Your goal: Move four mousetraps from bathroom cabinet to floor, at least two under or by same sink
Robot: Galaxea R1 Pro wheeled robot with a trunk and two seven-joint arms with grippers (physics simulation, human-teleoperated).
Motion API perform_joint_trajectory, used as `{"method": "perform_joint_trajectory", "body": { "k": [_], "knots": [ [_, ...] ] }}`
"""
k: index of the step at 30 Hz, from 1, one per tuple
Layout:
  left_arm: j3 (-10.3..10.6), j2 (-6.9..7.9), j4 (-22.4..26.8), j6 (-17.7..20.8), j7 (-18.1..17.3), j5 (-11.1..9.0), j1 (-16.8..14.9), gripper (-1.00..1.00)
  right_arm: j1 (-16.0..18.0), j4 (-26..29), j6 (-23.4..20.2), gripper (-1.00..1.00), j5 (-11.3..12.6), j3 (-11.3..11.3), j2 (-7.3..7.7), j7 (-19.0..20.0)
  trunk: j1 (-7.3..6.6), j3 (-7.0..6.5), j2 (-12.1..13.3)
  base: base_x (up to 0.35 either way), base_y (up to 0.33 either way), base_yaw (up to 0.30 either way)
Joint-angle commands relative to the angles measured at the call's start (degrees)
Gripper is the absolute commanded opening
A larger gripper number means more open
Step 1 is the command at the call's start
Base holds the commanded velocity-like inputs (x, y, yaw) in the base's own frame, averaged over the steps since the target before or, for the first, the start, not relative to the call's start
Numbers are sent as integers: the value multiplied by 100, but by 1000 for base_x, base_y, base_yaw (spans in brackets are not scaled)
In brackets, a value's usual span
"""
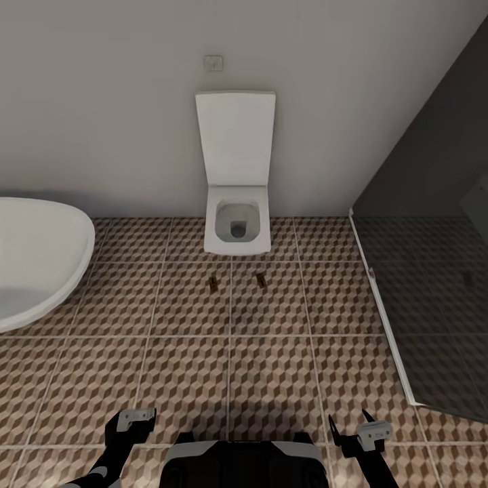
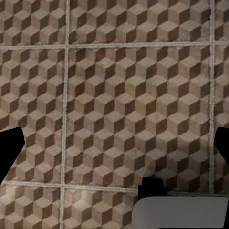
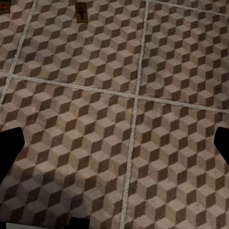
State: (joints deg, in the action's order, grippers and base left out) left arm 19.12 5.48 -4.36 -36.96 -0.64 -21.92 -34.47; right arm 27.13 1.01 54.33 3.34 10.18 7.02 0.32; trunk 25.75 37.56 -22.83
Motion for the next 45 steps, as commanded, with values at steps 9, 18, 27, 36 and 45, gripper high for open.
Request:
{"method": "perform_joint_trajectory", "body": {
  "k": [9, 18, 27, 36, 45],
  "knots": [
    [48, -3, -21, -31, -7, -40, -7, 100, 3, -4, 16, 100, 36, 37, 1, 3, 3, -74, -8, 0, 0, 0],
    [48, -3, -21, -31, -7, -40, -7, 100, 3, -4, 15, 100, 37, 39, 1, 3, 3, -155, -8, 0, 0, 0],
    [48, -3, -21, -31, -7, -40, -7, 100, 3, -4, 15, 100, 36, 37, 2, 3, 3, -231, -8, 0, 0, 0],
    [48, -3, -21, -31, -7, -40, -7, 100, 3, -4, 16, 100, 36, 37, 3, 3, 3, -306, -8, 0, 0, 0],
    [48, -3, -21, -31, -7, -40, -7, 100, 3, -4, 16, 100, 36, 37, 2, 3, 3, -381, -8, 0, 0, 0]
  ]
}}
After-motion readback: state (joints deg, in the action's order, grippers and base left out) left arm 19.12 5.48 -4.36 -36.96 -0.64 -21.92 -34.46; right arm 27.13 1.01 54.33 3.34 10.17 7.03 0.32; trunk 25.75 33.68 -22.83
